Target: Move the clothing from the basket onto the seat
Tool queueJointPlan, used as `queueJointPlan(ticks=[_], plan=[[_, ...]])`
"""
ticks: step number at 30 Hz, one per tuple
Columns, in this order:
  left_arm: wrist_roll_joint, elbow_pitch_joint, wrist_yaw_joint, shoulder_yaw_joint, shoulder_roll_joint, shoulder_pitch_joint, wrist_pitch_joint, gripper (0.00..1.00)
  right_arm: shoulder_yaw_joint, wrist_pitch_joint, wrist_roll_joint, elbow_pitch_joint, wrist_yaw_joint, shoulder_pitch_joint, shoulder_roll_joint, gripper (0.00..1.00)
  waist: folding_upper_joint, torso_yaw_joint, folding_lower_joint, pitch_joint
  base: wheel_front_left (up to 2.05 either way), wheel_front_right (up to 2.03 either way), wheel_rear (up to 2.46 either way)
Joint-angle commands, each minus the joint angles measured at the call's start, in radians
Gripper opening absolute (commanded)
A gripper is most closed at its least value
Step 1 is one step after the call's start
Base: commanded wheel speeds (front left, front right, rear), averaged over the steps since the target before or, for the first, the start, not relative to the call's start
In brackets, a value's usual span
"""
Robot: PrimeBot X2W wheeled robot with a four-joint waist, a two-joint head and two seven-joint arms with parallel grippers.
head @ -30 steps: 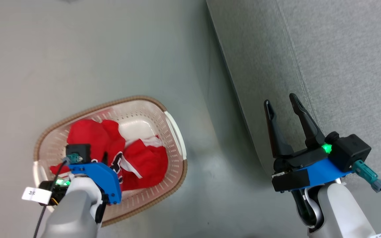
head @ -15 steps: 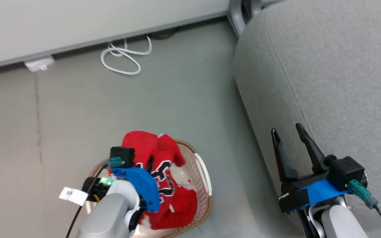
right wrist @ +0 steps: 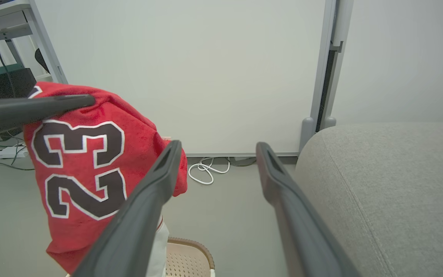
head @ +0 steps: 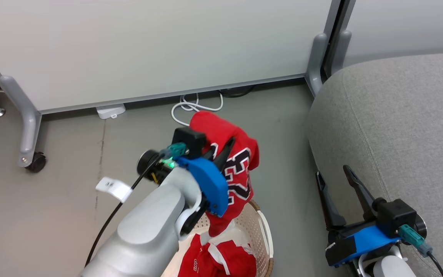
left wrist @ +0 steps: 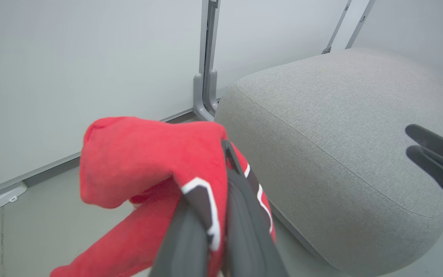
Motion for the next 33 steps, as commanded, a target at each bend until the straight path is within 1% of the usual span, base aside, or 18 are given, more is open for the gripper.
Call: queueJointPlan(ticks=[1, 9, 16, 21, 27, 33], plan=[[-0.003, -0.024, -0.008, -0.022, -0.004, -0.041, 0.005, 0.0, 0.001, -0.003, -0.006, 0.005, 0.0, 0.017, -0.003, 1.0, 0.0, 0.01, 0.0002, -0.012, 0.0, 0.0, 0.0], [-0.027, -0.072, -0.008, -0.086, -0.015, -0.14, 0.003, 0.0, 0.007, 0.009, -0.019, 0.013, 0.0, 0.026, -0.003, 1.0, 0.0, 0.012, 0.0002, -0.032, 0.0, 0.0, 0.0], [-0.051, -0.091, -0.005, -0.149, -0.022, -0.207, -0.013, 0.0, 0.017, 0.029, -0.031, 0.003, 0.0, 0.039, -0.003, 1.0, 0.0, -0.003, 0.0002, -0.054, 0.0, 0.0, 0.0], [-0.088, -0.122, -0.005, -0.202, -0.023, -0.242, -0.022, 0.0, 0.025, 0.041, -0.037, -0.004, 0.0, 0.05, -0.003, 1.0, 0.0, -0.015, 0.0002, -0.072, 0.0, 0.0, 0.0], [-0.141, -0.149, 0.018, -0.252, -0.023, -0.263, -0.041, 0.0, 0.051, 0.056, -0.037, -0.018, 0.0, 0.054, -0.003, 1.0, 0.0, -0.029, 0.0002, -0.082, 0.0, 0.0, 0.0], [-0.182, -0.15, 0.035, -0.298, -0.023, -0.275, -0.058, 0.0, 0.101, 0.073, 0.008, -0.037, 0.0, 0.057, -0.003, 1.0, 0.0, -0.032, 0.0002, -0.083, 0.0, 0.0, 0.0]])
